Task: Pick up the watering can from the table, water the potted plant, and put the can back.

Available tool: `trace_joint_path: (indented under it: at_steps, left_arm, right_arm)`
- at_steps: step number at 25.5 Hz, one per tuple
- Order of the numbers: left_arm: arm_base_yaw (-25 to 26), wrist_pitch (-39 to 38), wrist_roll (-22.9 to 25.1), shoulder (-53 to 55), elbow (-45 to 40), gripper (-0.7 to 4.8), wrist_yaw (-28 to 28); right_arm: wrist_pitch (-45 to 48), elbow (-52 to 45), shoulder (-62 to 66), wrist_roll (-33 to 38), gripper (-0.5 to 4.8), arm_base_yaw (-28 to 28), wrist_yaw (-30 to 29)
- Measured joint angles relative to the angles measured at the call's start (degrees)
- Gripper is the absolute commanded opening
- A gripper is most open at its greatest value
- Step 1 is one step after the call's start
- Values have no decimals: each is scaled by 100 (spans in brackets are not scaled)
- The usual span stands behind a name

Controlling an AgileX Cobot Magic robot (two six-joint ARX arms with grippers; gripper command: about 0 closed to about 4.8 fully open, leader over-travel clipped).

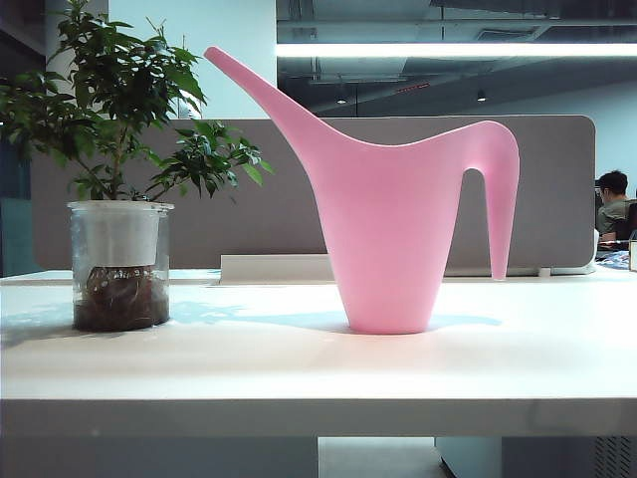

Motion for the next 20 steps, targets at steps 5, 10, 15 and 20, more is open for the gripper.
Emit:
trace_joint_path:
  at_steps: [5,10,15,20]
  left_arm:
    - [0,0,0,0,0,-5,0]
    - [0,0,0,0,0,-5,0]
    - [0,-175,0,59,76,-5,0]
    - [-273,-1589,0,671,1331,-5,2]
  right_arm:
    - [0,0,0,0,-5,0,-2]
    - [0,0,0,0,-5,0,0]
    - [0,0,0,0,-5,0,0]
    - [0,0,0,0,-5,0,-2]
